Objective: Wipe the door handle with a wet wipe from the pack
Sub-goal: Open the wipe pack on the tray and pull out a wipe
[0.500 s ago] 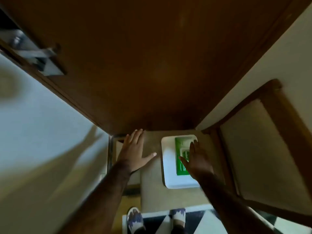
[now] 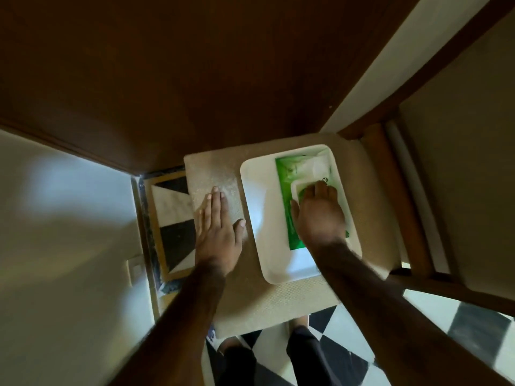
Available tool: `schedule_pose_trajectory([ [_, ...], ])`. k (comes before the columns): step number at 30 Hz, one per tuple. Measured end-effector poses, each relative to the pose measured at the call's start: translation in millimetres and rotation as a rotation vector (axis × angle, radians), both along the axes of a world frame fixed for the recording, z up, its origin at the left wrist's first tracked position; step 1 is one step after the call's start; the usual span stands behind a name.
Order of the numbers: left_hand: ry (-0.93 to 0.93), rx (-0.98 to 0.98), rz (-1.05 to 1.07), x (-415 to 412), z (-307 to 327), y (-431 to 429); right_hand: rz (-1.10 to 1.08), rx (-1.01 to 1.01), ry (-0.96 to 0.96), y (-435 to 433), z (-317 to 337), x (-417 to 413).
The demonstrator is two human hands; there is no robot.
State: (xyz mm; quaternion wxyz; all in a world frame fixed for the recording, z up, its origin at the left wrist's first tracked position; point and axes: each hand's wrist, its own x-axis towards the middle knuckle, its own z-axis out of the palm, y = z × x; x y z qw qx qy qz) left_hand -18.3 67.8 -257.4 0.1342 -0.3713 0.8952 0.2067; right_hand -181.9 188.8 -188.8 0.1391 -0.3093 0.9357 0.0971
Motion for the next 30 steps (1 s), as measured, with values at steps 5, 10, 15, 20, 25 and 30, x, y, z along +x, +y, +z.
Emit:
schedule_pose_trajectory([
  [5,0.019,-0.115,0.012,3,-14,7,0.042,0.010,0.023,-8,7,-1],
  [10,-0.022,-0.168,-0.029,4,-17,6,0.174,0.215,0.017,-14,6,-3],
  [15,-0.071,-0.113,-0.048,3,-10,6,0.177,0.172,-0.005,-10,11,-3],
  [20,-0.033,0.078,0.027,-9,20,-6,-0.138,-0.164,-0.254,4,23,-23],
  [25,0.342,0.039,0.139,-47,61,1,-0.846,-0.713,-0.705,41,33,-54],
  [30,0.365,0.122,-0.173,-103,75,24,-1.070,-0.870,-0.827,61,24,-66],
])
